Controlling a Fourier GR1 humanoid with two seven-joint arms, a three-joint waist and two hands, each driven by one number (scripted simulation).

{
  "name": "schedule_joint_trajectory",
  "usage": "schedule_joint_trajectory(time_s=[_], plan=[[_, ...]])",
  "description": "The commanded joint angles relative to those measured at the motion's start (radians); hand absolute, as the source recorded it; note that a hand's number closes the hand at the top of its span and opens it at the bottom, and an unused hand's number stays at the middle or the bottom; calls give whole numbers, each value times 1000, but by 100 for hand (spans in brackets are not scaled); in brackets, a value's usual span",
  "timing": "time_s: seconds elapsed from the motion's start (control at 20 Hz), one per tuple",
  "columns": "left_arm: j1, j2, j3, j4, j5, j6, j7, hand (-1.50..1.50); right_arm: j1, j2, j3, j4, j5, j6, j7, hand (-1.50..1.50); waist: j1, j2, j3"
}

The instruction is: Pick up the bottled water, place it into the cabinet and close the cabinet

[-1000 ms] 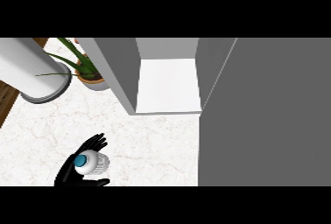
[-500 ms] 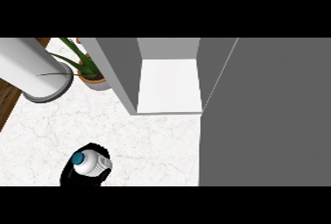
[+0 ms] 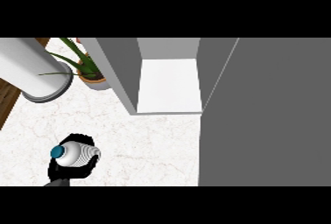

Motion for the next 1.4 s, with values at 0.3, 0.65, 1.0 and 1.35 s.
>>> schedule_joint_trajectory(time_s=[0.3,0.65,1.0,1.35], plan=[[-71,-17,-7,-116,12,92,74,150,92,-12,-70,-196,-163,-30,66,-150,0,-3,2],[-76,-126,-104,-321,-23,213,202,150,2,-25,-40,-149,-119,-76,94,-150,14,-1,2],[-43,-154,-297,-521,17,431,323,150,15,-19,-59,-130,-130,-53,73,-150,12,-4,2],[-195,-155,-467,-502,52,689,342,150,65,-38,-91,-186,-199,-40,78,-150,-17,-1,1]])
